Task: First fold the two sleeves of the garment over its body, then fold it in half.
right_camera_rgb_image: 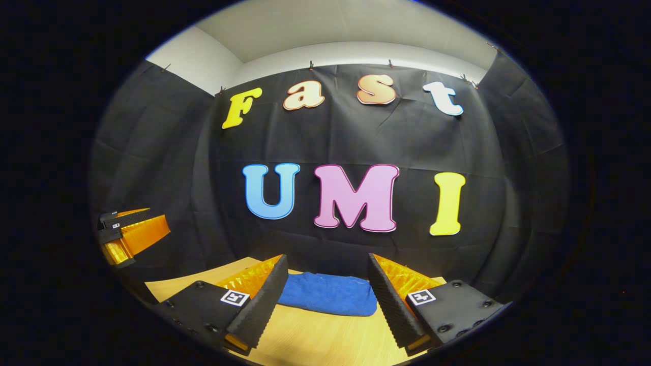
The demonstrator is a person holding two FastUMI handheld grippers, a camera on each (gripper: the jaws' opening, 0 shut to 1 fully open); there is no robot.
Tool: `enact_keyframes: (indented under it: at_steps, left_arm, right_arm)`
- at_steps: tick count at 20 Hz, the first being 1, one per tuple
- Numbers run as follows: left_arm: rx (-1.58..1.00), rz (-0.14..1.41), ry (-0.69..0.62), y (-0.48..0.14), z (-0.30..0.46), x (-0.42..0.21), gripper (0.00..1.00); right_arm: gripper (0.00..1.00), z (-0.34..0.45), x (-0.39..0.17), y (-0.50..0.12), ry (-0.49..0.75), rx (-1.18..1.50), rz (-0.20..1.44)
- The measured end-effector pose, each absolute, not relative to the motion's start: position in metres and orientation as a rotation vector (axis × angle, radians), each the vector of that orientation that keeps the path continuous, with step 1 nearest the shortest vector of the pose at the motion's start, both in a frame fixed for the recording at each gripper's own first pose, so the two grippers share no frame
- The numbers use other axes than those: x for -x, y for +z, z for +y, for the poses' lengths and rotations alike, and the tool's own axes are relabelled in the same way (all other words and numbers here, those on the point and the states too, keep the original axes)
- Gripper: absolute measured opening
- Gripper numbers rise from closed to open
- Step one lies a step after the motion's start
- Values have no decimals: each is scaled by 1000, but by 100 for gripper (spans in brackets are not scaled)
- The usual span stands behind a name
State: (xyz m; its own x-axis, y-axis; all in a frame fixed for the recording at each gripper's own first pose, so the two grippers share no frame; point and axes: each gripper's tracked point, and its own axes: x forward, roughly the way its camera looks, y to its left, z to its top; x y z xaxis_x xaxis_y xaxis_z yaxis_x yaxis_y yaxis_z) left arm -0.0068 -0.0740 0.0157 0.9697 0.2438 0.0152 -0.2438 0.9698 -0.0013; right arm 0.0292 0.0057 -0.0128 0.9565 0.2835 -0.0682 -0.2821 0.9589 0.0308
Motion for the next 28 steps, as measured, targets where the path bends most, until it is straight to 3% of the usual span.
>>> enact_keyframes:
  at_steps: [3,5,7,10,14,26,28]
  left_arm:
    - [40,5,280,12,-72,4,80]
    - [48,3,299,14,-70,0,80]
    - [37,0,308,16,-68,1,80]
    - [18,-19,306,26,-67,1,83]
    - [6,-31,287,30,-72,2,82]
    - [-2,-60,243,25,-75,9,82]
    - [-5,-61,239,24,-73,8,82]
  right_arm:
    - [97,8,-38,-7,299,-15,41]
    - [93,20,-40,-4,325,-10,24]
    - [100,29,-37,-5,356,-4,27]
    - [94,40,-35,-4,376,4,21]
    - [97,49,-29,0,390,11,2]
    - [93,46,-17,-17,335,26,37]
    - [97,47,-16,-16,322,7,39]
